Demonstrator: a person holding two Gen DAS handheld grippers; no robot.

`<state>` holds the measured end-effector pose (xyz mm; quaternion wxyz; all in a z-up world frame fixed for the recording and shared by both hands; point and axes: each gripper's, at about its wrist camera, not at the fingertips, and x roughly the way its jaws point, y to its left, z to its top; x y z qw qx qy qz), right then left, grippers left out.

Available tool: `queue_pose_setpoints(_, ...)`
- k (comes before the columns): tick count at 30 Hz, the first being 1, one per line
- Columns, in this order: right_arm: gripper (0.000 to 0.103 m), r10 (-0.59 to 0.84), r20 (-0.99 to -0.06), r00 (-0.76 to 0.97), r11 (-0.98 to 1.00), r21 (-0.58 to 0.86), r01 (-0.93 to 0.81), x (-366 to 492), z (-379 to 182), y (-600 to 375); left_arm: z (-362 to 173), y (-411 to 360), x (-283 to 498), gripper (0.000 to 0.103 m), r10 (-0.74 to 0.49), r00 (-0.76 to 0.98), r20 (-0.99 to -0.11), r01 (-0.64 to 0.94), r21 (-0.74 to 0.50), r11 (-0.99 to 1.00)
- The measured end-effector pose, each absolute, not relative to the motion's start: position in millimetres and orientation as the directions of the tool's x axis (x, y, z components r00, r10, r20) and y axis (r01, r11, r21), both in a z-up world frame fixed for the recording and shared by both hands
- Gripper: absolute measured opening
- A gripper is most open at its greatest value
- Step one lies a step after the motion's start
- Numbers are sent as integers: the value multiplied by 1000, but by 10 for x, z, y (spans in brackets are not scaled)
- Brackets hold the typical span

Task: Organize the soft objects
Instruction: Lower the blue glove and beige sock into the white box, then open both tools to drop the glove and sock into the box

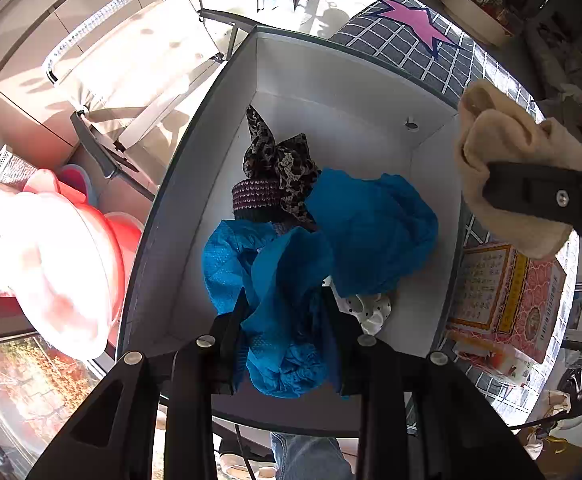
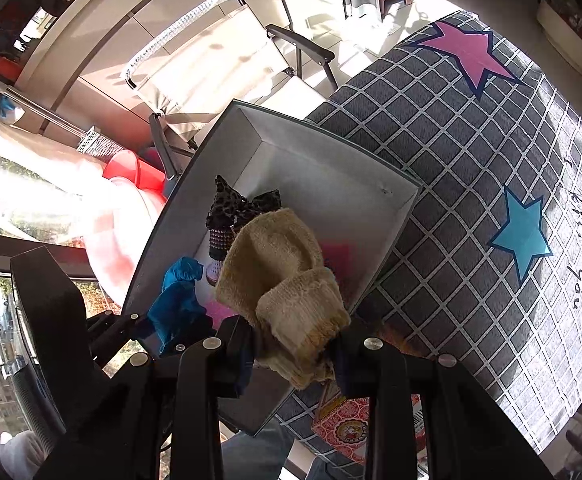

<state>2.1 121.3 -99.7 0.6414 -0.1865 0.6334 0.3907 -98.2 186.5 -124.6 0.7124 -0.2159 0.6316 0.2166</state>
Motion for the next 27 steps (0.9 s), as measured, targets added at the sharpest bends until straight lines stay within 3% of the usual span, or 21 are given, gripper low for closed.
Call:
queue_pose_setpoints(8, 33, 251, -961, -112, 630, 250, -735, 86, -1094, 1275, -1315, 1923, -876, 36, 35, 100, -994, -579, -30, 815)
queue_pose_setpoints(10, 33, 251, -961, -114, 631, 252, -734, 113, -1131, 1307, -1333, 1939, -854, 44, 31, 100, -994, -579, -33, 815)
queue_pose_setpoints(12, 33, 249, -962, -114, 630, 250, -735, 138, -1164, 1336, -1359, 1955, -820, 68, 34, 98, -995, -576, -29, 817)
queue_pose_setpoints(14, 33, 254, -960, -118, 631, 257, -732, 165, -1198, 1360, -1386, 1953, -782, 79, 76, 77, -994, -566, 20, 824)
queue_pose_setpoints(15, 34, 257, -959, -118, 631, 259, -731, 175, -1211, 1366, -1401, 1948, -763, 79, 87, 70, -994, -555, 34, 831)
queue_pose_setpoints(19, 68, 263, -958, -112, 634, 259, -728, 208, -1237, 1360, -1540, 1960, -723, 82, 103, -15, -995, -540, 94, 837)
queue_pose_setpoints(20, 71, 266, -958, -107, 635, 257, -729, 215, -1235, 1350, -1589, 1972, -719, 83, 104, -43, -994, -541, 110, 834)
queue_pose_setpoints(22, 93, 266, -960, -83, 640, 241, -729, 220, -1220, 1321, -1671, 1993, -728, 83, 84, -74, -994, -551, 111, 827)
queue_pose_setpoints(24, 102, 261, -965, -38, 648, 205, -734, 221, -1178, 1279, -1672, 2014, -757, 83, 56, -42, -998, -573, 70, 816)
queue_pose_setpoints(27, 102, 275, -961, -12, 637, 191, -746, 206, -1106, 1216, -1647, 2019, -777, 83, 47, -16, -999, -588, 47, 808)
